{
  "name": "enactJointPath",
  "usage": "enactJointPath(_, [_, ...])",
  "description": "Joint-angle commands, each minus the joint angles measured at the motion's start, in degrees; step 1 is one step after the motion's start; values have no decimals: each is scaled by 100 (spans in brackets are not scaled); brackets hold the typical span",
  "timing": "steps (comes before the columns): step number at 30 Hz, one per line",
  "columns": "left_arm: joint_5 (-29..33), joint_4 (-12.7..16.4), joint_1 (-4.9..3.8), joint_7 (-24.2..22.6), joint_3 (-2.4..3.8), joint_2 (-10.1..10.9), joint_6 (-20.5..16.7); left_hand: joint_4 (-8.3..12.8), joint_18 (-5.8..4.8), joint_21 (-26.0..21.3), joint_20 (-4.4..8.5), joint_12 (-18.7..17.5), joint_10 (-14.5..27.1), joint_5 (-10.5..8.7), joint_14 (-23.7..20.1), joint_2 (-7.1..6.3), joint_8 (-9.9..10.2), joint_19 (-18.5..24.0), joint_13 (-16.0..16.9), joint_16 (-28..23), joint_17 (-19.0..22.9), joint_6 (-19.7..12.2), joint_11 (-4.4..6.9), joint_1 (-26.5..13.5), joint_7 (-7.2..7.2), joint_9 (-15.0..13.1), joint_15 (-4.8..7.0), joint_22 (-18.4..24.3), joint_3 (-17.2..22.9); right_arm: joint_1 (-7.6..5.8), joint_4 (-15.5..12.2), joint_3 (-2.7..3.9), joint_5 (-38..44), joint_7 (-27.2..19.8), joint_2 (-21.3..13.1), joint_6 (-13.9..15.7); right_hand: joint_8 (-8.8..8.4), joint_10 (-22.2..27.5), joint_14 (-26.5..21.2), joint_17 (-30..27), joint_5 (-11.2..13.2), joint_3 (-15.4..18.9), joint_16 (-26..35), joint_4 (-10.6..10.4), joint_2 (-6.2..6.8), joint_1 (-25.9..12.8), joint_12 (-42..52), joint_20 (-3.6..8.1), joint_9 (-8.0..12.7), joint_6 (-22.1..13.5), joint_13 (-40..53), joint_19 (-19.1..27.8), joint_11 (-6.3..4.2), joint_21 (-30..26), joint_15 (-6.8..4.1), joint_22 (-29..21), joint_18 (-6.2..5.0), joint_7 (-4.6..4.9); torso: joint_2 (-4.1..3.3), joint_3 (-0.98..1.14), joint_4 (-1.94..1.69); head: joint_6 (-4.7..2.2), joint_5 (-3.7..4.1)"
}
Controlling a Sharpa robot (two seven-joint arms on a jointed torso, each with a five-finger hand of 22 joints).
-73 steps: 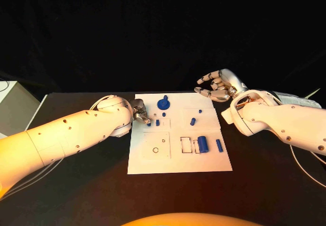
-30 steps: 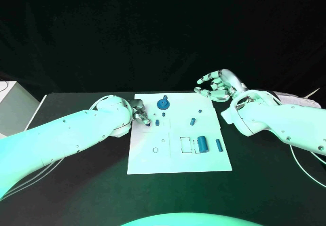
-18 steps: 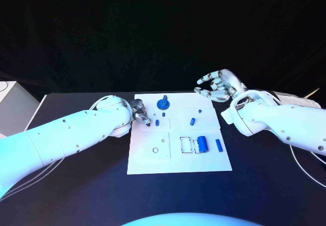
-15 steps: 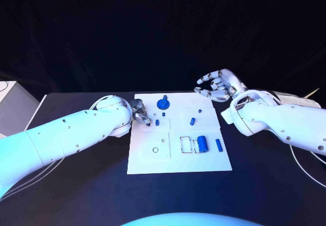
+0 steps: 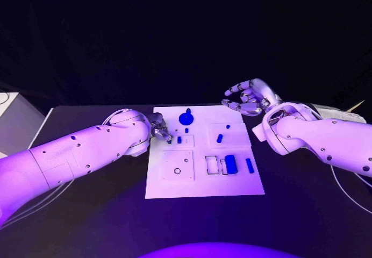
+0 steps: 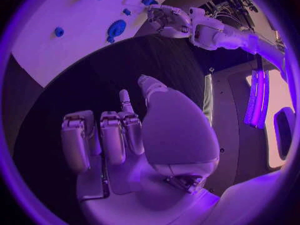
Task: Assemble the parts on the task board
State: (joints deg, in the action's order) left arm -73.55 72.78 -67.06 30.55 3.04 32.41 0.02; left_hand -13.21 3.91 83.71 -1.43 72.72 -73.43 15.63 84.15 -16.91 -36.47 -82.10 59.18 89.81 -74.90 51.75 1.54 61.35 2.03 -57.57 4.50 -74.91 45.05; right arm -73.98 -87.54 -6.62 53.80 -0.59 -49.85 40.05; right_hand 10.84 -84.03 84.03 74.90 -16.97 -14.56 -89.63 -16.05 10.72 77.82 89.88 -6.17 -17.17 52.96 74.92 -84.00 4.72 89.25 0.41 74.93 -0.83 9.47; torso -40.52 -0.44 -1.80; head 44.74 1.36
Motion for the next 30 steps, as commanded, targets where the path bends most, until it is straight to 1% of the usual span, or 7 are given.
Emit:
enactJointPath(1, [68, 4, 7, 7, -4, -13, 103, -27, -68, -7, 12, 0, -24, -31, 585, 4, 7, -13, -18, 19, -1510, 17, 0, -59, 32, -6, 14, -68, -74, 5, -6, 1, 59, -65, -2, -5, 34, -597, 572, 1405, -26, -24, 3, -18, 10, -69, 12, -5, -2, -41, 1508, -552, 2, -35, 0, 1433, 52, 1, -1, 1, 1, 5, -2])
enactJointPath(7, [77, -4, 7, 34, -4, -8, 144, -104, -65, -17, 3, -1, -15, -47, 585, 10, 19, -6, -15, 19, -1510, 13, -12, -127, 45, -13, 3, -57, -332, 5, -11, 1, 59, -64, -7, -3, 34, -597, 572, 1405, -26, -24, 3, -18, 10, -69, 12, -5, -2, -41, 1508, -552, 2, -35, 0, 1433, 52, 1, -1, 0, 0, 10, 1])
enactJointPath(10, [81, -5, 7, 48, -4, -8, 139, -212, -65, -19, -3, -2, -14, -58, 585, 16, 31, -5, -15, 19, -1510, 19, -19, -167, 51, -12, -3, -57, -511, 5, -14, 1, 59, -64, -10, -1, 34, -597, 572, 1405, -26, -24, 3, -18, 10, -69, 12, -5, -2, -41, 1508, -552, 2, -35, 0, 1433, 52, 1, -1, 0, 1, 15, -1])
enactJointPath(11, [84, -6, 7, 54, -4, -7, 138, -307, -65, -21, -9, -1, -16, -58, 585, 20, 38, -5, -14, 19, -1510, 29, -26, -195, 52, -12, -7, -56, -724, 5, -15, 1, 59, -64, -11, 0, 34, -597, 572, 1405, -26, -24, 3, -18, 10, -69, 12, -5, -2, -41, 1508, -552, 2, -35, 0, 1433, 52, 1, -1, 0, 1, 15, -1])
enactJointPath(12, [86, -6, 7, 58, -4, -7, 138, -341, -65, -21, -9, -4, -16, -56, 585, 43, 46, -7, -18, 19, -1510, 41, -25, -208, 57, -9, -9, -59, -866, 5, -16, 1, 59, -64, -12, 1, 34, -597, 572, 1405, -26, -24, 3, -18, 10, -69, 12, -5, -2, -41, 1508, -552, 2, -35, 0, 1433, 52, 1, -1, 0, 2, 15, -2])
enactJointPath(16, [94, -6, 7, 67, -4, -5, 139, -359, -66, -19, -12, -3, -26, -51, 585, 129, 78, -13, -10, 19, -1510, 67, -27, -281, 58, 10, -12, -68, -1199, 5, -18, 1, 59, -65, -15, 2, 34, -597, 572, 1405, -26, -24, 3, -18, 10, -69, 12, -5, -2, -41, 1508, -552, 2, -35, 0, 1433, 52, 1, -1, -1, 1, 20, -2])
enactJointPath(30, [124, -6, 7, 70, -4, -2, 127, -365, -69, -15, -11, 0, -40, -50, 585, 244, 114, -21, 1, 19, -1510, 88, -25, -344, 54, 31, -10, -81, -1480, 5, -21, 1, 59, -66, -18, 1, 34, -597, 572, 1405, -26, -24, 3, -18, 10, -69, 12, -5, -2, -41, 1508, -552, 2, -35, 0, 1433, 52, 1, -1, -2, 0, 27, -1])
